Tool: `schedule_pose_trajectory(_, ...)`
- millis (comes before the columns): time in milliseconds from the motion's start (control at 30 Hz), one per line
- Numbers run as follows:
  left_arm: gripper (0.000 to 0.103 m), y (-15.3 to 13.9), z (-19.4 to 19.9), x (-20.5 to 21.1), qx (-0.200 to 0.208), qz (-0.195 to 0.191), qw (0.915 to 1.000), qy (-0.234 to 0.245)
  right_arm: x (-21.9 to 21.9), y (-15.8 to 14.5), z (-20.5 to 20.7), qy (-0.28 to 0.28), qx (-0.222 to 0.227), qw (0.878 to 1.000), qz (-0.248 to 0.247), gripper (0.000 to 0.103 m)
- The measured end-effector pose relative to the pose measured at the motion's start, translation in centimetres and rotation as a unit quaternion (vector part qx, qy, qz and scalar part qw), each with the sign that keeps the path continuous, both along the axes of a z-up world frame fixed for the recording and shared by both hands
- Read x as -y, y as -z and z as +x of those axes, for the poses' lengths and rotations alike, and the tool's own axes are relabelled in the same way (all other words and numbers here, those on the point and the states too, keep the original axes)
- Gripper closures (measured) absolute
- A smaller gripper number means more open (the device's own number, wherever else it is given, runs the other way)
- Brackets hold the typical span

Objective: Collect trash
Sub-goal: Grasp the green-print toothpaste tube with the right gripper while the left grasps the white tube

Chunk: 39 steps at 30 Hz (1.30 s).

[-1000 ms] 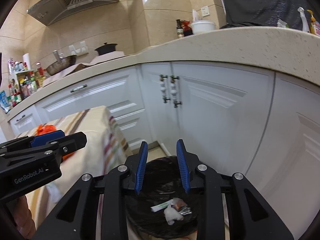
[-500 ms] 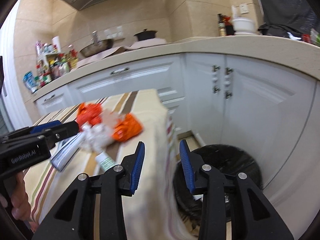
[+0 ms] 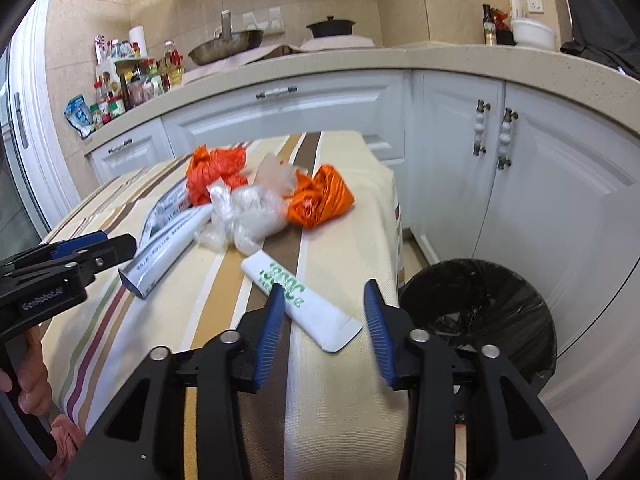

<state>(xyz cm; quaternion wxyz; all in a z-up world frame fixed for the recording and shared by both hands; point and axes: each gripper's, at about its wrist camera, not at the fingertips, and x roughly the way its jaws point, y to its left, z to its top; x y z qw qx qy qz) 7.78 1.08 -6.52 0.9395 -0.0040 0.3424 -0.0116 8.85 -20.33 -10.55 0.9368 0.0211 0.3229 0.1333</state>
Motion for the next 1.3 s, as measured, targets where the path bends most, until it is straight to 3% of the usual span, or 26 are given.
schedule_pose_trajectory(333, 0.050, 0.5, -0.6, -0.4, -0.006, -0.006, 1.0000, 0.003, -1.4, 0.3, -0.8, -0.026, -0.009, 1.000, -0.010, 0.057)
schedule_pose_trajectory(467, 0.050, 0.8, -0.8, -0.3, -0.009, -0.006, 0.9999, 0.005, -2.1, 0.4, -1.2, -0.031, -0.005, 0.999, -0.021, 0.078)
schedule_pose_trajectory(1133, 0.051, 1.5, -0.6, 0.8, 0.001, -0.004, 0.9998, 0.017, -2.5, -0.7, -3.2, -0.026, 0.028, 0.999, -0.014, 0.080)
schedule_pose_trajectory(1300, 0.079, 1.8, -0.4, 1.6, -0.001, 0.003, 0.9994, 0.034, -2.3, -0.7, -3.4, -0.022, 0.029, 0.999, -0.011, 0.080)
